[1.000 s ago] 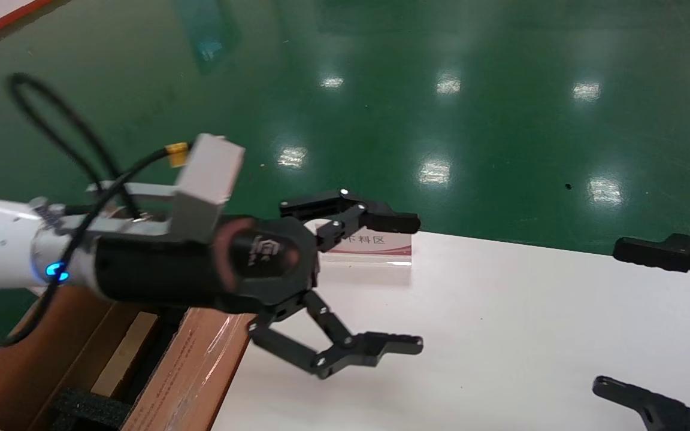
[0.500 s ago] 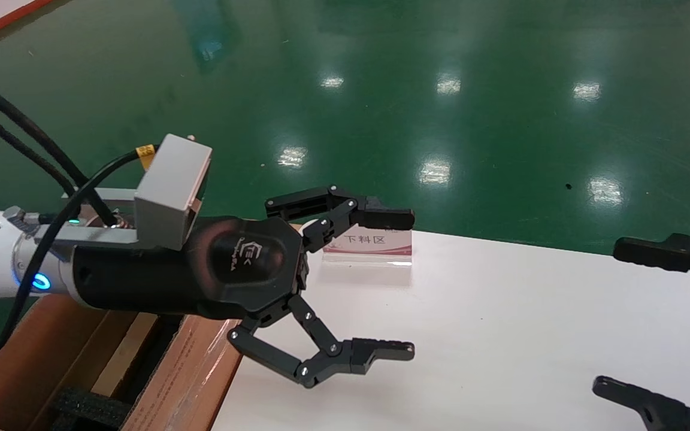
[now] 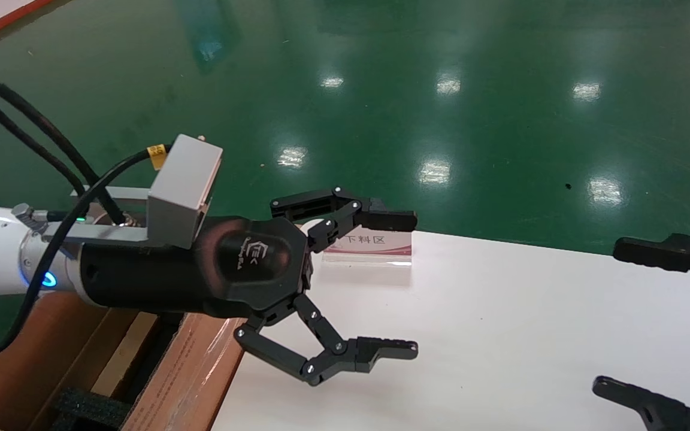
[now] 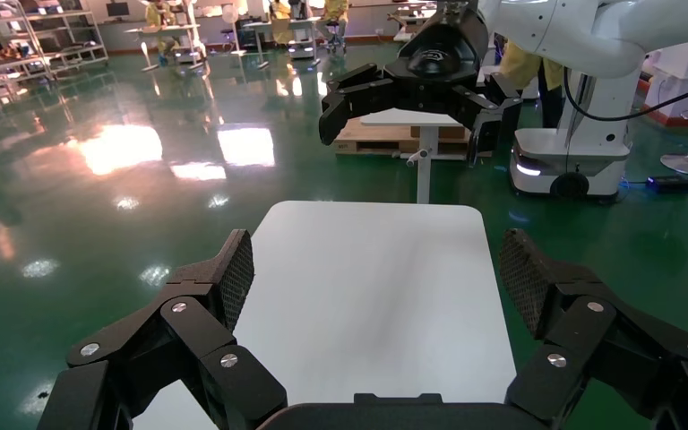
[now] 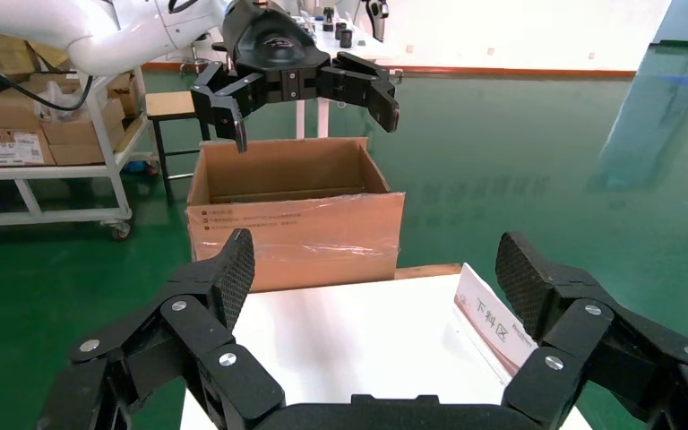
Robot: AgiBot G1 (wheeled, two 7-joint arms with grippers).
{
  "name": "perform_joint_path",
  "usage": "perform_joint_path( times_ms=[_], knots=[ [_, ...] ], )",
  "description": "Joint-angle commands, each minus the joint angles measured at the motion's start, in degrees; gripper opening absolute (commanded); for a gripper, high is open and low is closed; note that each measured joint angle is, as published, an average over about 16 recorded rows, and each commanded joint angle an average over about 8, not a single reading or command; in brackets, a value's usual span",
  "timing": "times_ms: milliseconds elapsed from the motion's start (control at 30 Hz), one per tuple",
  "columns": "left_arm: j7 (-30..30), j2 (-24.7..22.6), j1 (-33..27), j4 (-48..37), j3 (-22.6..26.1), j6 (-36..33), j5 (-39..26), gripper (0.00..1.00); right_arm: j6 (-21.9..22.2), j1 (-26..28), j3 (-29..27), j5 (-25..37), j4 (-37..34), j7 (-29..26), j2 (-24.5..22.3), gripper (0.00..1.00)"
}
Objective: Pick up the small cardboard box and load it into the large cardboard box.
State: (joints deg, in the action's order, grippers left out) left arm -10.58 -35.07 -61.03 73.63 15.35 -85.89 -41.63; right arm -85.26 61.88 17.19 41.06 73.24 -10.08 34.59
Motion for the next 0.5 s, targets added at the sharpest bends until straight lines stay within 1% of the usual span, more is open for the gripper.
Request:
perform_joint_path(
  times_ms=[33, 500],
  knots=[
    [-0.04, 0.01, -0.11, 0.0, 0.15, 0.05, -0.06, 1.0, 0.0, 0.0, 0.0, 0.0, 0.0, 0.0, 0.0, 1.0],
    [-0.14, 0.05, -0.45, -0.05, 0.56, 0.17, -0.18, 1.0, 0.0, 0.0, 0.0, 0.0, 0.0, 0.0, 0.0, 1.0]
  ],
)
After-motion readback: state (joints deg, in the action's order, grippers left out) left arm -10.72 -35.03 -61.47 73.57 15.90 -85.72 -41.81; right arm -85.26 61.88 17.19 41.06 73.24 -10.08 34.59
